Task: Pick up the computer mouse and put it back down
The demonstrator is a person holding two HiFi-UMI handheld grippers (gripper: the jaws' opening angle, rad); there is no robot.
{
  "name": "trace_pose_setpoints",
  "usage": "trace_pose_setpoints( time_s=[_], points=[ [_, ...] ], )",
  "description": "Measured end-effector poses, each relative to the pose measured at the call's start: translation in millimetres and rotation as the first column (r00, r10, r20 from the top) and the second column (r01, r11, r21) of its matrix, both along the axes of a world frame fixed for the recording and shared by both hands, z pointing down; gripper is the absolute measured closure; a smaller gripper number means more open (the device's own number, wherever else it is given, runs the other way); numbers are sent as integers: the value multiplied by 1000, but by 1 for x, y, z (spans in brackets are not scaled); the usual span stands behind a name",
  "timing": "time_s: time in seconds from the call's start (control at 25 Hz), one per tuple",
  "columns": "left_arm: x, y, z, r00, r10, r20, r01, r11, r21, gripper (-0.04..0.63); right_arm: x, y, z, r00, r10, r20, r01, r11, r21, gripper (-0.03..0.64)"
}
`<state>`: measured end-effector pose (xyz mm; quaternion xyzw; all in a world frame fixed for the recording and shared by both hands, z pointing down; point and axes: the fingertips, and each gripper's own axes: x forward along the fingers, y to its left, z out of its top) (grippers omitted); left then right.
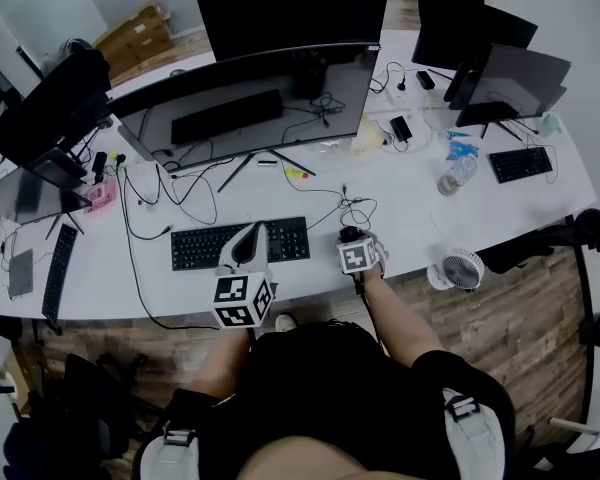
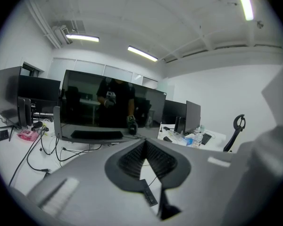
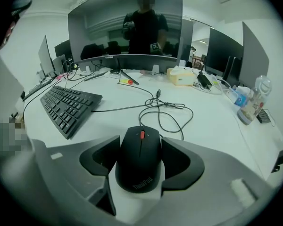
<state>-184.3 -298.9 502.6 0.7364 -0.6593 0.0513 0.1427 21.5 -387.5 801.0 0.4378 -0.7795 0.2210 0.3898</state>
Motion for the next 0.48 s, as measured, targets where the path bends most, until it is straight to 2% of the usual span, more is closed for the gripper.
trace_pose_setpoints(
  time_s=[0.16,0.28,0.48],
  points=[
    [8,0,-6,1000,25,0,-25,999,20,541,9,4,-14,1000,15,4,-15,999,31,354],
    [10,-1,-8,999,36,-3,-36,999,28,541,14,-3,-47,998,44,37,-48,990,135,354],
    [17,-6,-7,998,61,-15,-60,998,31,541,16,-19,-121,987,70,144,-109,951,290,355]
  ],
)
